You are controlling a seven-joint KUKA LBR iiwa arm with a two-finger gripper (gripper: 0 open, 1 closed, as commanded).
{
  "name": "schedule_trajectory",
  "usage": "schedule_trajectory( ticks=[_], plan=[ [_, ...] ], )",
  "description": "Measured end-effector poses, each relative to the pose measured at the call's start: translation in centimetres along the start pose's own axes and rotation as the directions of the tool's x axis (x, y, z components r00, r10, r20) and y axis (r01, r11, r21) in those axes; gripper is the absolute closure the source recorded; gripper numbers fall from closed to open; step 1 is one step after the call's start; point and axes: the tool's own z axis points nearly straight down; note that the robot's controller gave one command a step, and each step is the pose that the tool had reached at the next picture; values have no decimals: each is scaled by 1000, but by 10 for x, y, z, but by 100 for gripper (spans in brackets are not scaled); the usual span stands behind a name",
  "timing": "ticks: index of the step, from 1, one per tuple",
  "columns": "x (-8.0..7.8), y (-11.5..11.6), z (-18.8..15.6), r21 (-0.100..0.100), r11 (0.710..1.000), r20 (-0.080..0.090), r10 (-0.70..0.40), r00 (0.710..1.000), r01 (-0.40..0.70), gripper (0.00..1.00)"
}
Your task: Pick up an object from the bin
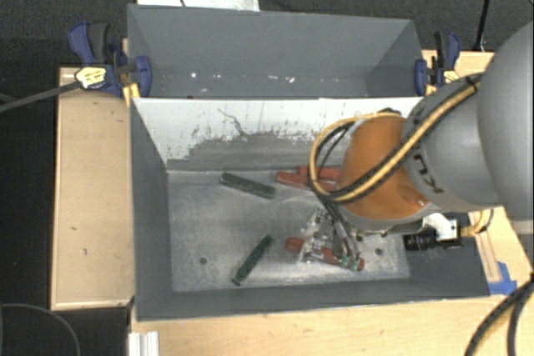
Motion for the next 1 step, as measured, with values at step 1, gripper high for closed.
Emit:
schedule_trajectory(
  ticks=[1],
  plan=[
    [0, 0, -22, -1, 1000, 1, -1, 1000, 1, 100]
  ],
)
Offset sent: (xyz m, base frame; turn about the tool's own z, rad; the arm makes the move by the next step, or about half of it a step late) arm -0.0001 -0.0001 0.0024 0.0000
